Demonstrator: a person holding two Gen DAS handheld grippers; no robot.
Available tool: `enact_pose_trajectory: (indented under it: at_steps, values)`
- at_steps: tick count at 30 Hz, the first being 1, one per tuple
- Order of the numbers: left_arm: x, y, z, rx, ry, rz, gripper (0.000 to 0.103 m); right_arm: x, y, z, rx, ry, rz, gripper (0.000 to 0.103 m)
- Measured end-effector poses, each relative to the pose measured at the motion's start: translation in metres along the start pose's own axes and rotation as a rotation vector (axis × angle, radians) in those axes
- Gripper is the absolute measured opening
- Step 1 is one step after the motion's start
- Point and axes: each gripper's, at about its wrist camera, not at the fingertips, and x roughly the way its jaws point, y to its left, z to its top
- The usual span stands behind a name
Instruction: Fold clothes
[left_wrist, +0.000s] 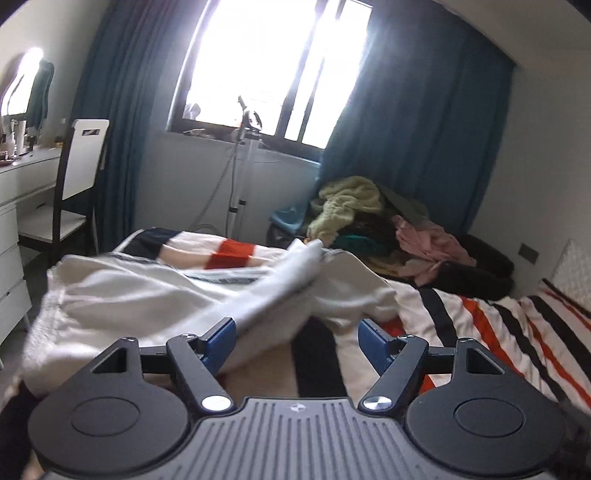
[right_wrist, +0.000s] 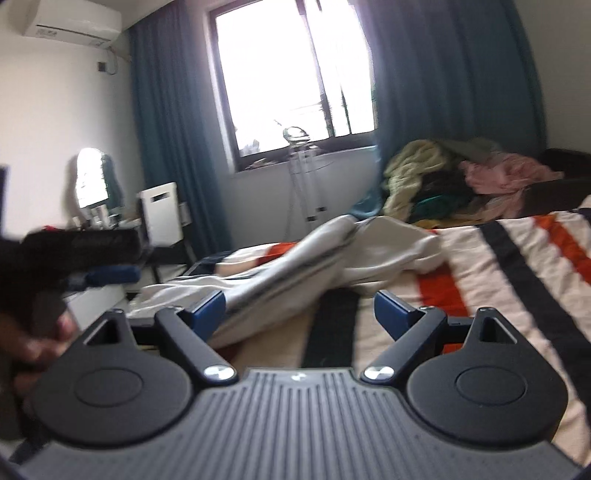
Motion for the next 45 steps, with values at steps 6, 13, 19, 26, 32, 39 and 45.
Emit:
enact_pose_trajectory:
  at_steps: [6,13,19,26,32,39,45]
  values:
    - [0.01,-0.039,-0.048,0.116,-0.033,-0.003,0.075,-0.001,-0.04,-0.022,0.007,-0.048,-0.085,0.089]
    - [0.027,-0.049,-0.073,0.182,-0.058,-0.029,0.075,0.007,-0.052,-0.038,0.039,-0.081,-0.115,0.089]
    - [0.041,-0.037,-0.079,0.152,-0.011,-0.023,0.075,0.006,-0.054,-0.042,0.039,-0.089,-0.143,0.089]
    - [0.036,-0.034,-0.081,0.172,-0.006,0.003,0.075,0.01,-0.049,-0.05,0.026,-0.061,-0.155,0.089]
    - [0.04,-0.029,-0.081,0.159,0.032,0.004,0.075,0.013,-0.051,-0.052,0.04,-0.039,-0.174,0.089]
    - [0.071,-0.024,-0.072,0.17,0.09,0.001,0.075,0.015,-0.056,-0.055,0.06,-0.02,-0.213,0.089]
    - [0.161,-0.027,-0.039,0.342,0.08,0.024,0.078,0.025,-0.071,-0.062,0.132,0.024,-0.252,0.089]
